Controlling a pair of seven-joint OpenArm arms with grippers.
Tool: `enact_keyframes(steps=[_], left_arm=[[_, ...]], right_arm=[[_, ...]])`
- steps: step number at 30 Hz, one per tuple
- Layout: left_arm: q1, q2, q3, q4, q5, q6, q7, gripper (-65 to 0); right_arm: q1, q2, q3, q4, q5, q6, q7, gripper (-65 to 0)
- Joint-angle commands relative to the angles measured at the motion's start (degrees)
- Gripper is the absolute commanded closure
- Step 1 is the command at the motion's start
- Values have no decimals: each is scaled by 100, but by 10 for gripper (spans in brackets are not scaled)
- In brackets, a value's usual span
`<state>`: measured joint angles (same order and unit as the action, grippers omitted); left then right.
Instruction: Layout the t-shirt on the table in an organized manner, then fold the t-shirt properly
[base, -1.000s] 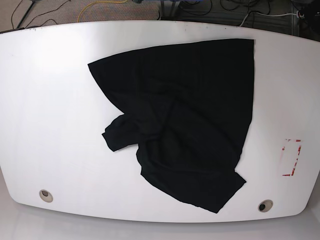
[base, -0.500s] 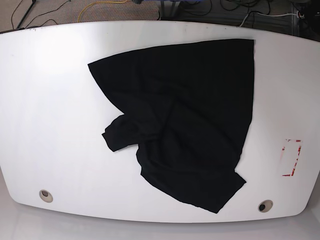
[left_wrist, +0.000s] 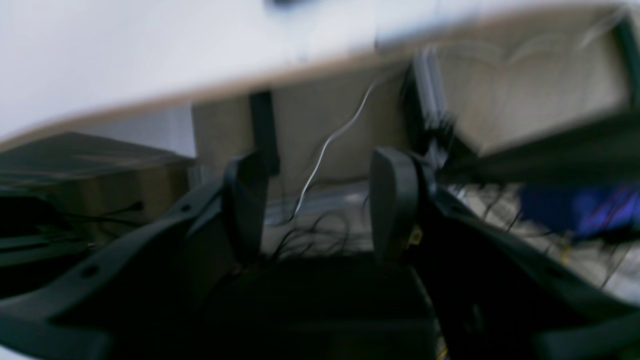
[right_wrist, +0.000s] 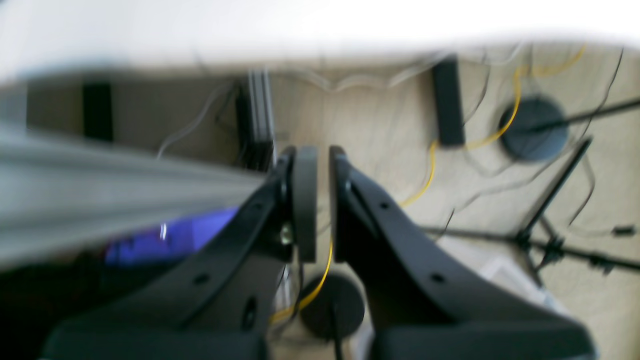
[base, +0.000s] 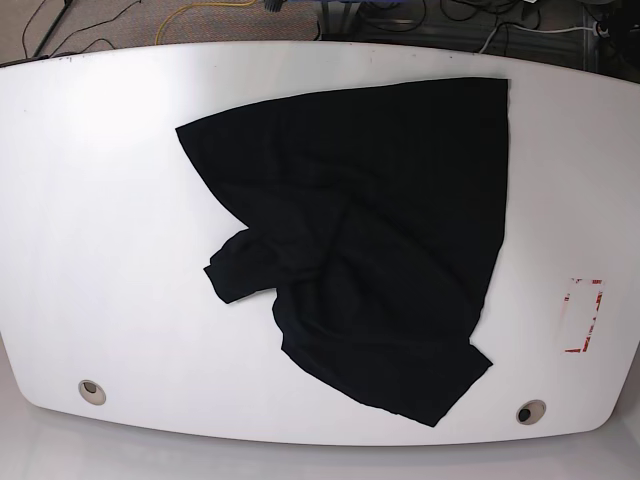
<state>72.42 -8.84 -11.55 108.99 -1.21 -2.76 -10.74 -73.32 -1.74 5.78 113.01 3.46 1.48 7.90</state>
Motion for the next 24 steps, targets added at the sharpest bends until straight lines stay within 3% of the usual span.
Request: enact_keyframes(steps=[1,10,18,21,24], left_arm=[[41,-114,-27,147,-120,35,-91,-301],[-293,-184,8,393,-129,35,-64,-319],[-574,-122,8,437,-129,44,-64,-517],[-636,18,8,437,-129,44,-82,-551],[-768,168,17,437,-129,44,-82,-556]], right_arm=[[66,2,15,220,27,6,137,-43],[822,11,15,246,27,6,137,-43],[1437,11,-29,255,-17,15,137,-49],[1604,37,-29,255,-26,15,129,-67],[1807,55,-29,255,-26,15,129,-133]])
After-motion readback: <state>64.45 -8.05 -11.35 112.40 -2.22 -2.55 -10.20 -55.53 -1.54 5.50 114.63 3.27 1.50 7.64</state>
